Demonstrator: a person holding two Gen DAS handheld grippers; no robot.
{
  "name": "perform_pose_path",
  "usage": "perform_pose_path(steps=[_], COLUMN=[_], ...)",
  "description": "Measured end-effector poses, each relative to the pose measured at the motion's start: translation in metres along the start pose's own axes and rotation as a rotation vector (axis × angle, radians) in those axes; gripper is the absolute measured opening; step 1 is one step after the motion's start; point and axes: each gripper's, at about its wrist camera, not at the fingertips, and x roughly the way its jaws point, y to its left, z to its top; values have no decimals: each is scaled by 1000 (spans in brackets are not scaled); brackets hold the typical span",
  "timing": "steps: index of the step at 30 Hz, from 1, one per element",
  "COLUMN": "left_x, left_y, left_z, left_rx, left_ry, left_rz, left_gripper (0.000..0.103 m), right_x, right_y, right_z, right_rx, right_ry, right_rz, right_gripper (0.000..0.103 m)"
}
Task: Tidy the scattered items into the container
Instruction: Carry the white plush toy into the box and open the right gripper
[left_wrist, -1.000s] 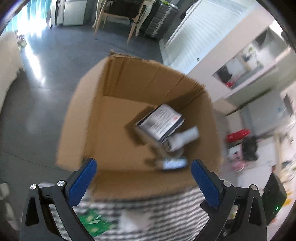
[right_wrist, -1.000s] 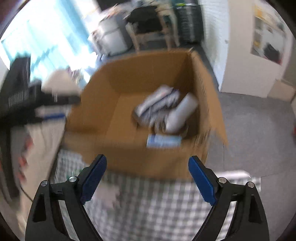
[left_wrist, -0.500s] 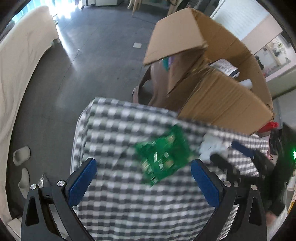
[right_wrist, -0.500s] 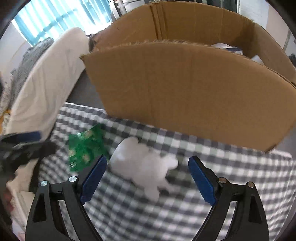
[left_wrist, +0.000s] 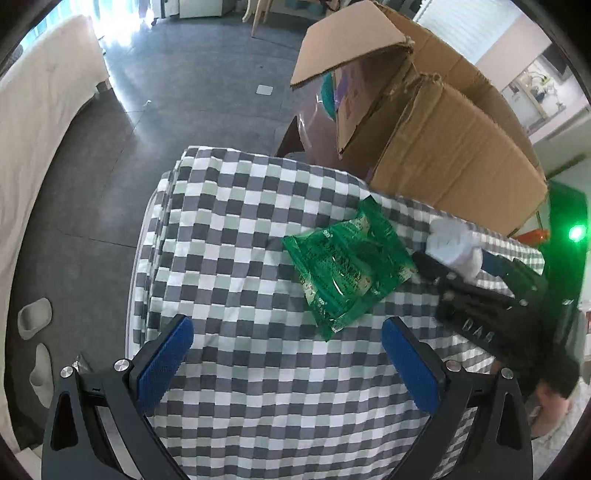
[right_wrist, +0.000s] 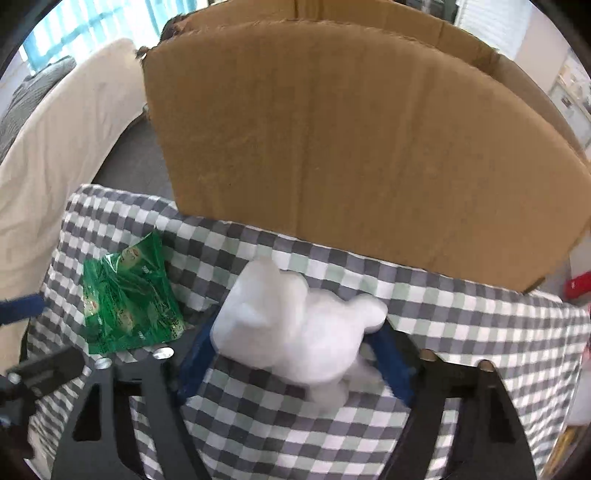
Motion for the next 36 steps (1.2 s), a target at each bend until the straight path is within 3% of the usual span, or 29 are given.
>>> perform_pose_path(steps=[8, 13, 21, 26, 33, 36], left_x=[6, -1, -28, -28, -8, -1], left_y=[10, 2, -16, -30, -32, -30], left_z=[2, 10, 33, 51, 22, 16], left_rx=[51, 78, 130, 121, 86, 61], left_ry=[29, 32, 16, 9, 43, 55], left_rz=[4, -11, 3, 25, 73, 91], left_gripper=[103, 103, 103, 103, 103, 103], right_x=[-40, -88, -154, -144, -82, -72], right_y=[-15, -12, -39, -63, -85, -84], right_z=[1, 4, 84, 126, 137, 136], right_rx=[70, 64, 51, 52, 54, 16], right_ry=[-34, -75, -205, -241, -179, -177], right_rz=[31, 41, -13, -33, 0, -71], right_gripper=[70, 70, 70, 70, 71, 83])
